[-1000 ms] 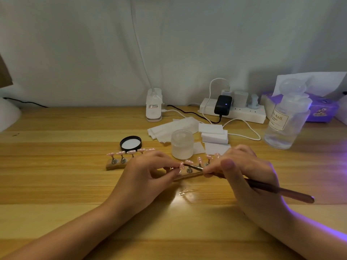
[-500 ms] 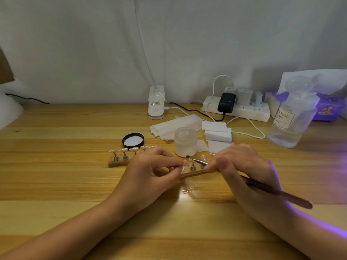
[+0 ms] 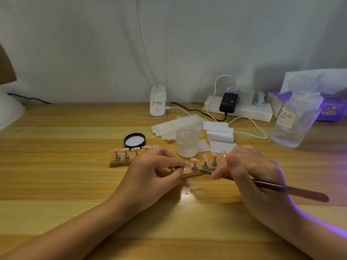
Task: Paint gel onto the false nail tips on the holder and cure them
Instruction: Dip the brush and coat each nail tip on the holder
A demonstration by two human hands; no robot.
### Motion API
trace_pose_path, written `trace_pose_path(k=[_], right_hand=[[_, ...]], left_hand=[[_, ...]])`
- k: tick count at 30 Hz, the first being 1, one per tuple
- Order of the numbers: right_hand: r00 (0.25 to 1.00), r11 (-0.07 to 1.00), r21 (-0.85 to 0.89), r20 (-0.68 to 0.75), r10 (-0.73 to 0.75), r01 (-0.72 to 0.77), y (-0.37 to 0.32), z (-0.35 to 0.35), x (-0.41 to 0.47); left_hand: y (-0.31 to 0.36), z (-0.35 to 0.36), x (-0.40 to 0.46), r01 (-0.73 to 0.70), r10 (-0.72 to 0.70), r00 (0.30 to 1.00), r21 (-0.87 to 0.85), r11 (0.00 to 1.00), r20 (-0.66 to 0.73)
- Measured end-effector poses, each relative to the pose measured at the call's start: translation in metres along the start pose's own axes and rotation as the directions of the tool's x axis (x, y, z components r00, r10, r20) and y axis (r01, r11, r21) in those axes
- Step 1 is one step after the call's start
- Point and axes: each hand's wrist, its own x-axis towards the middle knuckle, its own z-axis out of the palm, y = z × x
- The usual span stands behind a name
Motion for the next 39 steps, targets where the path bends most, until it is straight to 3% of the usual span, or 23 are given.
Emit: trace_pose_path(k=[5, 9, 20, 23, 29, 34, 39], right_hand=[[0.998, 1.0, -0.02, 0.059, 0.002, -0.001, -0.0006, 0.0011, 0.0007], [1.0, 1.0, -0.016, 0.005, -0.004, 0.004, -0.0021, 0.0002, -0.0003], [0.999, 0.999, -0.033, 0.021, -0.033, 0.034, -0.0024, 0.0021, 0.0004], [1.0, 1.0, -0.011, 0.007, 0.027, -0.027, -0.001, 0.0007, -0.0017], [0.999, 0.998, -0.052, 0.014, -0.037, 0.038, -0.0024, 0.0025, -0.0001], [0.999, 0.999, -0.032, -0.027, 0.028, -0.029, -0.0012, -0.0004, -0.0011], [0.998, 0.995, -0.082, 0.009, -0.063, 0.064, -0.0013, 0.003, -0.0003]], left_hand=[[0.0, -0.0007, 0.0, 0.009, -0.009, 1.0, -0.002, 1.0, 0.004], [-0.0002, -0.0004, -0.0002, 0.008, -0.007, 1.0, -0.015, 1.0, 0.013], [-0.002, 0.0001, 0.0015, 0.054, -0.054, 0.999, -0.077, 0.996, 0.001], [-0.0012, -0.0006, 0.0024, 0.069, -0.069, 0.998, -0.118, 0.991, 0.003], [0.001, -0.0003, 0.0028, 0.012, -0.021, 0.997, -0.125, 0.992, -0.068], [0.0012, -0.0008, 0.0023, -0.02, 0.011, 0.998, -0.127, 0.992, -0.07], [-0.0022, -0.0008, 0.0032, -0.042, 0.034, 0.997, -0.115, 0.992, -0.068]])
